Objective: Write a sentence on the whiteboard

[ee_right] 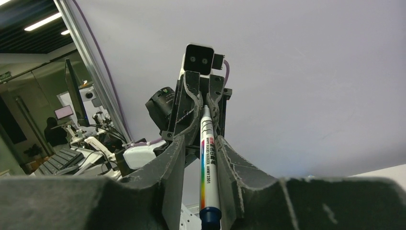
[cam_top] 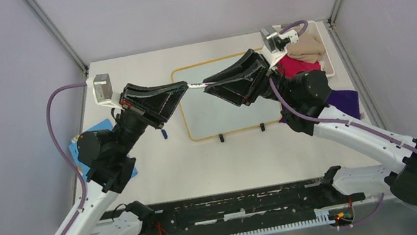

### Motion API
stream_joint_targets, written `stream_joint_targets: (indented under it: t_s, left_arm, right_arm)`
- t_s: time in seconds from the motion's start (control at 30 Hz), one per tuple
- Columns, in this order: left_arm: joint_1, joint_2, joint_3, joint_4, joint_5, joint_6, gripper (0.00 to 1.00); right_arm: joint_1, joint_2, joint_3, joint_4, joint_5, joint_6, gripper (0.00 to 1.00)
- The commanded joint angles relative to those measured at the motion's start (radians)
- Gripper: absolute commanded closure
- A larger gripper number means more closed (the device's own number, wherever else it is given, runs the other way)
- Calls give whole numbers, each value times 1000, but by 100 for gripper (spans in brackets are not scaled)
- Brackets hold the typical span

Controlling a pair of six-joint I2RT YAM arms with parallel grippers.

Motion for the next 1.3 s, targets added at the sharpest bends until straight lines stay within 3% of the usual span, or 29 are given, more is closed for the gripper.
stream_joint_targets:
  t_s: [0.0, 0.3, 0.57, 0.7, 0.97, 1.27]
  left_arm:
    - [2, 0, 34, 8, -4, -28, 98]
    - [2, -7, 22, -1, -9, -24, 98]
    - [2, -11, 17, -7, -9, -20, 98]
    - [2, -12, 12, -7, -9, -20, 98]
    - [1, -16, 12, -10, -10, -17, 98]
    - [1, -19, 8, -17, -12, -10, 98]
  right_arm:
    - [2, -32, 43, 12, -15, -15, 67]
    - [2, -31, 35, 42, 8, -2, 70]
    - [1, -29, 22, 74, 16, 14, 79]
    - [2, -24, 20, 90, 18, 28, 74]
    - [1, -23, 16, 92, 26, 33, 77]
    - [1, -15, 12, 98, 42, 45, 72]
